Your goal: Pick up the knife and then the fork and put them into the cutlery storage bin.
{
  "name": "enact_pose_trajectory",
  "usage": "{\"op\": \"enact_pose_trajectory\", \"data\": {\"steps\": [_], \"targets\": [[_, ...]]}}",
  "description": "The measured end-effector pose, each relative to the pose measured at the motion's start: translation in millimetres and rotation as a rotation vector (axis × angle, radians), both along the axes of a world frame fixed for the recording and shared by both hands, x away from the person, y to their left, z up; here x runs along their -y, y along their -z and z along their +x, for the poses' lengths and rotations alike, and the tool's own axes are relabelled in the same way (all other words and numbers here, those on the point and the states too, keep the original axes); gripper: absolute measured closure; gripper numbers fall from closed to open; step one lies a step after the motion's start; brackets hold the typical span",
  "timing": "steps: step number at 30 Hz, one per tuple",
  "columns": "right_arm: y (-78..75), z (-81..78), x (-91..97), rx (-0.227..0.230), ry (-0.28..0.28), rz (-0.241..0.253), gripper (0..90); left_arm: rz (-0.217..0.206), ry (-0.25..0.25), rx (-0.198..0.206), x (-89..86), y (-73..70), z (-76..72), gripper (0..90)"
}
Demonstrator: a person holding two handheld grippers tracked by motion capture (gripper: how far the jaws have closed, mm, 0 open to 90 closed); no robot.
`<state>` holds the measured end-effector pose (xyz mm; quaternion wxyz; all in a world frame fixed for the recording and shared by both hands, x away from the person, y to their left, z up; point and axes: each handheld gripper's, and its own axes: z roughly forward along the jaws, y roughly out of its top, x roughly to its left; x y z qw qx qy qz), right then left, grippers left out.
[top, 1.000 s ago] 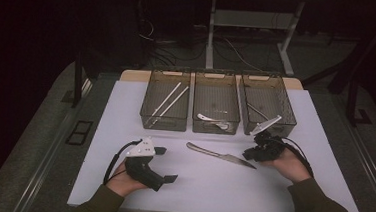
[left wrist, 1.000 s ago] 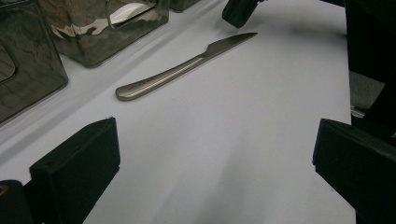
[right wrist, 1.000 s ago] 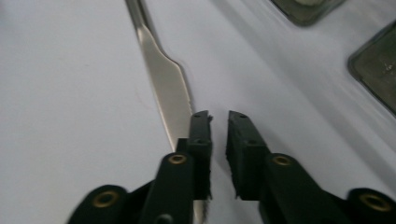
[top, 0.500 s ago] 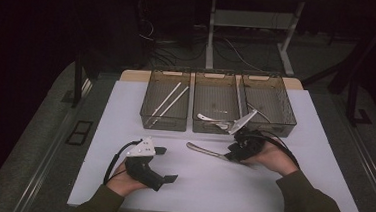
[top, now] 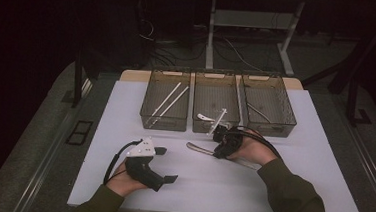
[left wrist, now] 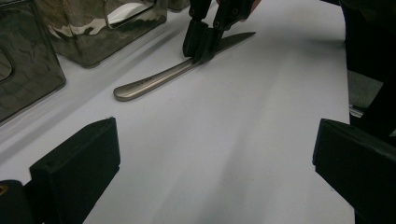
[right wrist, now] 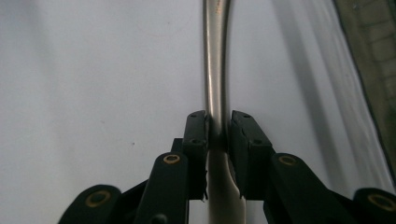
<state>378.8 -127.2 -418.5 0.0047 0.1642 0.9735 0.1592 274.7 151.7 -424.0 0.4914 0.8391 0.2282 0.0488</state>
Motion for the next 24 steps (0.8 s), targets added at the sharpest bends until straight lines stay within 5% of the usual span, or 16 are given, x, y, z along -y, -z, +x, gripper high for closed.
{"op": "enact_pose_trajectory", "data": {"steps": [20,24], "targets": [[0.0,1.9,-26.7,0.017,-0.086,-0.181,78.7,-0.004,0.008,0.0,0.1,0.0,-0.1,2.5],[-0.2,2.2,-29.7,0.012,-0.064,-0.201,79.4,-0.003,0.008,0.001,0.1,-0.2,-0.4,2.6]]}}
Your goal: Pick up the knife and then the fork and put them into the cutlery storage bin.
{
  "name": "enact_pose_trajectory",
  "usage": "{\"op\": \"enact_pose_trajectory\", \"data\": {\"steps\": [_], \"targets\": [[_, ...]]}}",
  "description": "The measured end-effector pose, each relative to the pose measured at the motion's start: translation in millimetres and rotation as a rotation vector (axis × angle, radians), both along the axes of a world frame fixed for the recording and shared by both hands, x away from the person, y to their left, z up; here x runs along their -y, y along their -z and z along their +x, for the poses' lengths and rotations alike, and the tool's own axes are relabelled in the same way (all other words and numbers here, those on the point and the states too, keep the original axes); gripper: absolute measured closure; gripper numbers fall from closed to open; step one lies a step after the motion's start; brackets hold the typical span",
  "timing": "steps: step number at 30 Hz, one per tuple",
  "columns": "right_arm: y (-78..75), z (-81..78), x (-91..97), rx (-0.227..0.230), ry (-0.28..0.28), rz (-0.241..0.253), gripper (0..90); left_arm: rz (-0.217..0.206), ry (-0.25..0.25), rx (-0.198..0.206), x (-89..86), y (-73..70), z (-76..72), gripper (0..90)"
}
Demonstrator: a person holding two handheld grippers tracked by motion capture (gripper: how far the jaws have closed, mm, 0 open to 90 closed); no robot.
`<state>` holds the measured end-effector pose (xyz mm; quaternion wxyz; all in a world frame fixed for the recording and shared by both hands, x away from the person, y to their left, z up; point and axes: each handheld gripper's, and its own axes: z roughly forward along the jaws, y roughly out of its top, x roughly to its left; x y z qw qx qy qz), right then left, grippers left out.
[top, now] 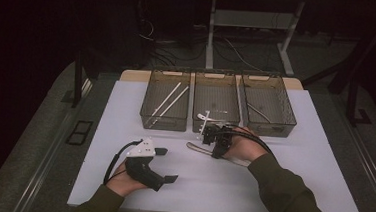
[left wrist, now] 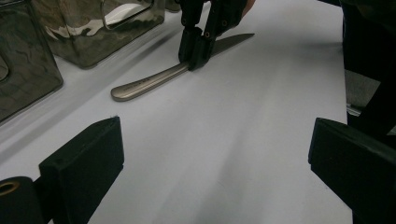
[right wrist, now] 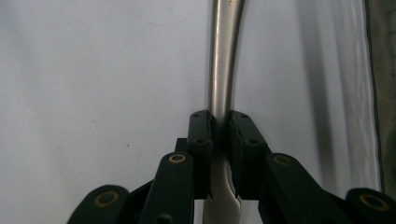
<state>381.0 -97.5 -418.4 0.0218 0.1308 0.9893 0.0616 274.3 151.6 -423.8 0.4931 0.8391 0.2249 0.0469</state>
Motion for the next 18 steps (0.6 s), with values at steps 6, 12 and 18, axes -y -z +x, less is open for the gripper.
{"op": "enact_pose_trajectory", "data": {"steps": [6,12,18], "targets": [[-0.7,2.0,2.4,-0.021,0.037,0.017,79.6,0.0,-0.003,-0.002,-0.8,0.2,0.4,2.6],[-3.7,4.3,11.6,-0.041,0.082,0.064,79.6,-0.003,-0.003,0.0,-1.4,0.0,0.6,2.6],[-15.5,4.3,31.2,-0.032,0.128,0.123,79.6,-0.007,-0.007,-0.001,-1.5,0.4,0.8,2.6]]}}
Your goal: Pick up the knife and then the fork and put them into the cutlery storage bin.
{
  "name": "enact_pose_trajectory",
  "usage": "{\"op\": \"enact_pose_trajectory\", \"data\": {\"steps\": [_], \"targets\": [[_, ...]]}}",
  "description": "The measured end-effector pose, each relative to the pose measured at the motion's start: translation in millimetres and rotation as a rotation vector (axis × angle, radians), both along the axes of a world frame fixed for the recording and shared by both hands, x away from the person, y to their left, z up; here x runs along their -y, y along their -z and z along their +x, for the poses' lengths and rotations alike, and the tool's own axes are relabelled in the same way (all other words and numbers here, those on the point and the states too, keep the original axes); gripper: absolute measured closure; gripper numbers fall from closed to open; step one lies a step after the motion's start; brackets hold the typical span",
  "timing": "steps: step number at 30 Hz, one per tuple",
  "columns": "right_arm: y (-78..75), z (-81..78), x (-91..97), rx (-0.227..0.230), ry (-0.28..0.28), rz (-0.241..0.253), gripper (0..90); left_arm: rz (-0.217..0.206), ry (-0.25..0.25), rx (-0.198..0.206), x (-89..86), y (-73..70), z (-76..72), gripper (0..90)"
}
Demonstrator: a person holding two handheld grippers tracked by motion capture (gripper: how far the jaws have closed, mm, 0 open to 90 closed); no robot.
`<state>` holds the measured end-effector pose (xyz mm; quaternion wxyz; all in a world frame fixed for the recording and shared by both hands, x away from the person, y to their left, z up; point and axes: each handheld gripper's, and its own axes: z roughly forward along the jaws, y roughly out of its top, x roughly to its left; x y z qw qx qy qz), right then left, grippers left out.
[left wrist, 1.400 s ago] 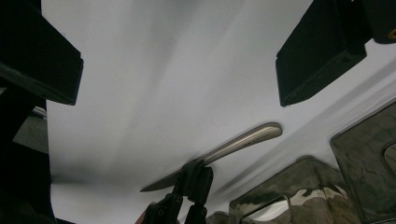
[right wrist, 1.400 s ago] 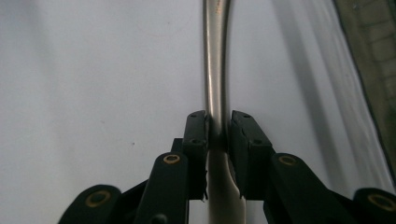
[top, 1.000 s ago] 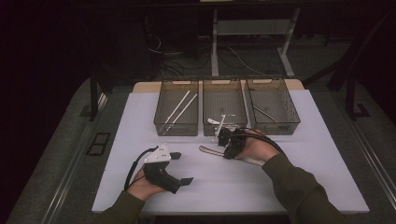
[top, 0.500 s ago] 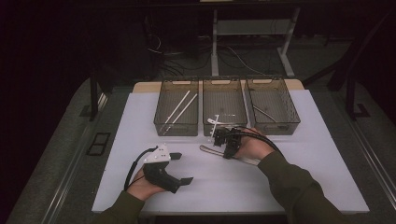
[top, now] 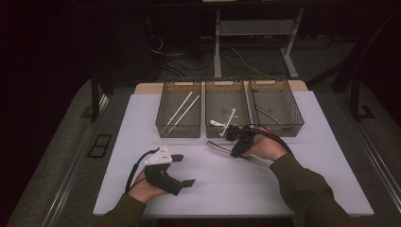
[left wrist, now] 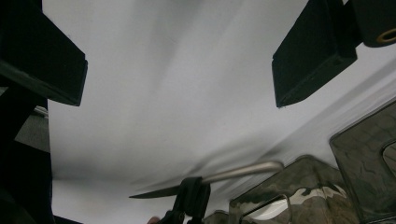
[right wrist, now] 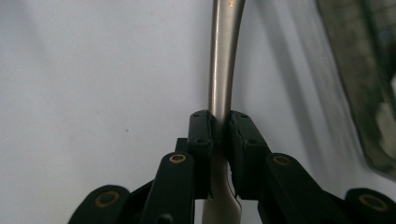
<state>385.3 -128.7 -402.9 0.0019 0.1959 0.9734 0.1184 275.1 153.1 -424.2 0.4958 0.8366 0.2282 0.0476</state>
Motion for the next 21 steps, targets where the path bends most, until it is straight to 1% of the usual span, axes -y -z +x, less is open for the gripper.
{"op": "enact_pose_trajectory", "data": {"steps": [3,7,10,11,13,17,20,21], "targets": [[-7.5,-0.4,11.8,0.013,0.024,0.017,79.6,0.003,-0.005,-0.003,-0.6,0.2,0.3,2.5],[-18.3,-1.4,27.9,0.006,0.063,0.044,79.5,0.012,-0.012,-0.001,-1.3,0.4,0.9,1.8],[-28.1,-0.4,40.6,0.02,0.092,0.05,79.5,0.014,-0.01,0.005,-2.1,-0.1,1.2,1.2],[-31.4,0.5,44.4,0.029,0.093,0.054,79.6,0.018,-0.01,0.007,-2.5,-0.4,1.2,0.7],[-38.5,2.1,51.4,0.04,0.112,0.068,79.5,0.019,-0.014,0.005,-3.4,-0.5,1.7,0.0],[-50.8,6.2,60.9,0.057,0.131,0.086,79.5,0.024,-0.012,0.013,-6.3,-1.0,2.0,0.0],[-57.8,7.5,64.4,0.062,0.138,0.099,79.5,0.032,-0.019,0.024,-8.8,-0.8,2.0,0.0],[-59.7,7.9,65.5,0.069,0.133,0.102,79.5,0.039,-0.017,0.027,-10.3,-1.2,2.2,0.0]]}}
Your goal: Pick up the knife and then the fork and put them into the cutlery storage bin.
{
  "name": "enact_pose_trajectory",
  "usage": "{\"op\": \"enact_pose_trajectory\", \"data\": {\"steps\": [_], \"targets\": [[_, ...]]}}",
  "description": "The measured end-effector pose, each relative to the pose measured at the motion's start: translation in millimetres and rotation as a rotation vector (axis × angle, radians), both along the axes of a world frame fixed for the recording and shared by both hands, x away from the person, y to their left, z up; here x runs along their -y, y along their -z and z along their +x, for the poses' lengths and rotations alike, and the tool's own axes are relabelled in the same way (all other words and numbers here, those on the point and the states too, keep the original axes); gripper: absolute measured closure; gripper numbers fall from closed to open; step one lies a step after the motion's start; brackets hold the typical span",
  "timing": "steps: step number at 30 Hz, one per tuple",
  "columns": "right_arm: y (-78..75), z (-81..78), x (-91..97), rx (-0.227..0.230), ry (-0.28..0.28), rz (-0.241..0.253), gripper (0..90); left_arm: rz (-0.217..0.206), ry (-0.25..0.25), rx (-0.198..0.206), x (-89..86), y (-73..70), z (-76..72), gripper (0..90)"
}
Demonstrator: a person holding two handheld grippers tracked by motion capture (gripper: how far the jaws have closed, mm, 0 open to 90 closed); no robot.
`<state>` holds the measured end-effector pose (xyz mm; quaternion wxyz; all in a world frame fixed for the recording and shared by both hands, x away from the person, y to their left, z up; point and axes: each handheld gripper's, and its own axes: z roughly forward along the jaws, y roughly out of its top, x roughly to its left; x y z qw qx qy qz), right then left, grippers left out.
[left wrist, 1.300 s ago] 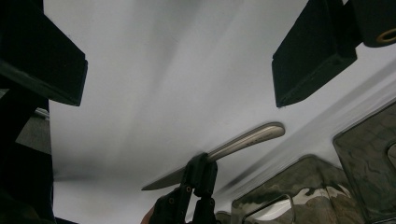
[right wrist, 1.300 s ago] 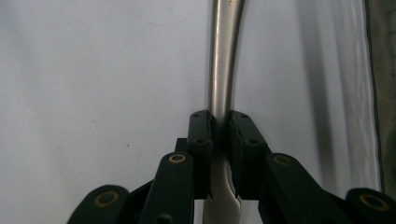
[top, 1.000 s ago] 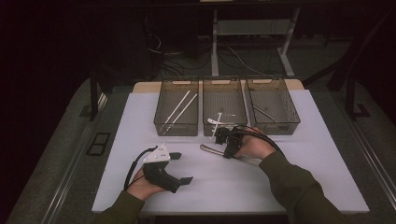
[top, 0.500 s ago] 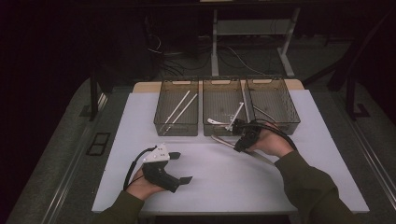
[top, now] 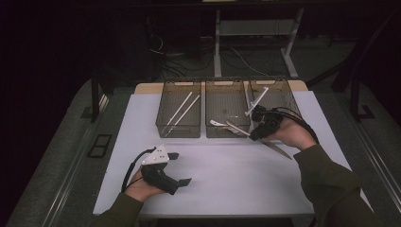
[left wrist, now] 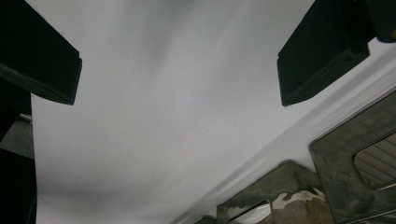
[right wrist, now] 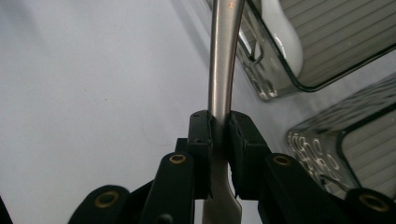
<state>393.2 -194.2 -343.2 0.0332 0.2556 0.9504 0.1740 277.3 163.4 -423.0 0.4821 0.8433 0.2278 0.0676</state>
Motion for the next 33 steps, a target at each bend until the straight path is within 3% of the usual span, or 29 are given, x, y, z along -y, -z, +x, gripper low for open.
{"op": "enact_pose_trajectory", "data": {"steps": [10,20,24,33], "targets": [[-23.0,14.1,16.8,0.02,0.061,0.025,79.5,-0.008,-0.028,-0.003,-12.1,0.9,4.6,0.0],[-45.2,47.9,39.5,0.055,0.158,0.031,79.4,-0.006,-0.029,0.004,-8.8,0.9,5.0,0.0],[-50.3,61.3,44.0,0.066,0.182,0.03,79.4,0.014,-0.014,0.012,-9.1,0.3,4.5,0.0],[-47.6,94.5,60.6,0.08,0.276,0.009,79.4,-0.004,-0.016,0.006,-8.3,0.3,3.7,0.0]]}}
